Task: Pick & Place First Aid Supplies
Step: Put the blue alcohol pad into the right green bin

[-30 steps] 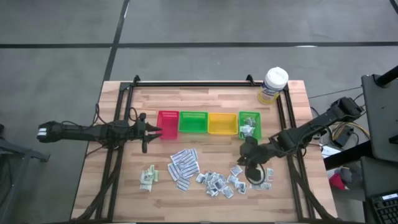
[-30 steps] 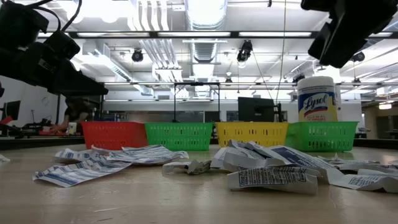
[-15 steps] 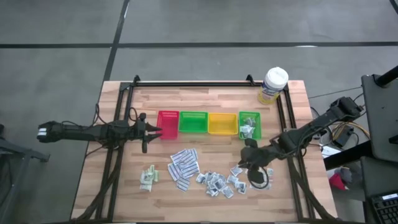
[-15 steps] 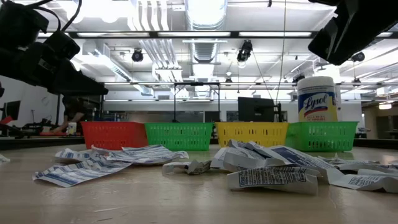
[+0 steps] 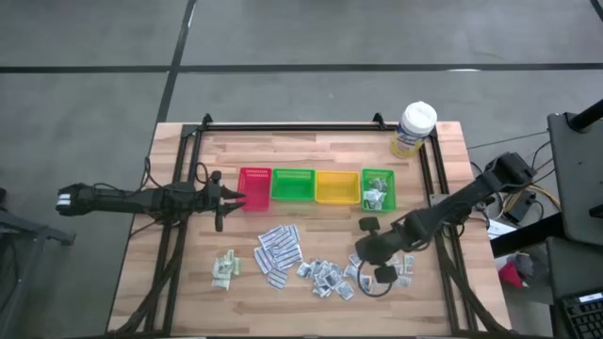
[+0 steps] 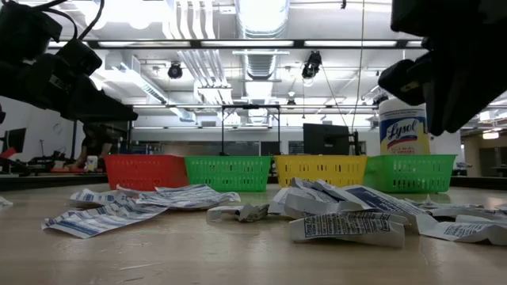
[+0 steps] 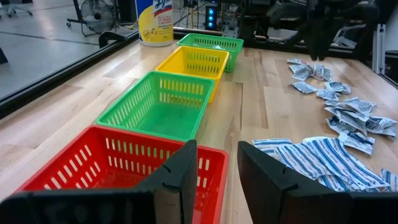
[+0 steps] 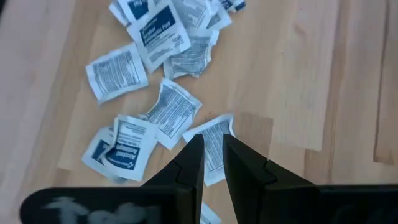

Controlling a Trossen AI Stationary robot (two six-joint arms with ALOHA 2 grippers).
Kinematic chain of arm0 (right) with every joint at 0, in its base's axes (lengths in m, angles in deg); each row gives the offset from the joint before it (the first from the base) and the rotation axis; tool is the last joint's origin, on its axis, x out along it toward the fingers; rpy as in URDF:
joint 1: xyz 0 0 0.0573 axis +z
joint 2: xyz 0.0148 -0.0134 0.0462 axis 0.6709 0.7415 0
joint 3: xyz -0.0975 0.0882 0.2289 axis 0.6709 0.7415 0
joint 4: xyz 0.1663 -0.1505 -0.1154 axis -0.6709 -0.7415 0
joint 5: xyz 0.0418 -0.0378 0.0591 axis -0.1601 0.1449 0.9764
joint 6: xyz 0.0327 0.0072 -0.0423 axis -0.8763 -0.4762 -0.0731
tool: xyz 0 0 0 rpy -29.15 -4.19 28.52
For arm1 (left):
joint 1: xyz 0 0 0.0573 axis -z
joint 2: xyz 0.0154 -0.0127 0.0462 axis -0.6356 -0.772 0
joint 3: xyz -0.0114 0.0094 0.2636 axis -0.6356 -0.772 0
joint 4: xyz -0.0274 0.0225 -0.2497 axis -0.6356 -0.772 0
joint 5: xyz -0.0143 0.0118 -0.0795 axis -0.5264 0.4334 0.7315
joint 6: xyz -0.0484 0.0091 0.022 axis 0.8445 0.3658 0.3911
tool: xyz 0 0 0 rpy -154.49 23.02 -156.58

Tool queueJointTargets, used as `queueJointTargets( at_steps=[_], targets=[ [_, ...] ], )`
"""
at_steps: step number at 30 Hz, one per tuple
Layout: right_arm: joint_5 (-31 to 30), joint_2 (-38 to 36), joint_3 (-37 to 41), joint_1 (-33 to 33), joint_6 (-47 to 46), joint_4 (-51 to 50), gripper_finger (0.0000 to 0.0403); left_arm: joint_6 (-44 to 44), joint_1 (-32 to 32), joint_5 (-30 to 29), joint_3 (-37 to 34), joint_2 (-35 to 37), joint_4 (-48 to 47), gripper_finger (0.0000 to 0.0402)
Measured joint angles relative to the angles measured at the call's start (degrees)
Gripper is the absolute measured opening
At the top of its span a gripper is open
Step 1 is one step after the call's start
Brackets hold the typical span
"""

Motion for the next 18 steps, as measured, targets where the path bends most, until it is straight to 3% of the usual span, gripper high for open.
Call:
queueJointTargets(
  at_steps=[10,18],
  targets=[
    [0.1,7.5,-8.4,-1.5,4.4,-11.7,0.0083,0.0,0.0,0.0,0.0,0.0,0.0,0.0113],
    [2.0,12.4,-12.4,-1.9,7.8,-13.9,0.0116,0.0,0.0,0.0,0.0,0.0,0.0,0.0113]
  ],
)
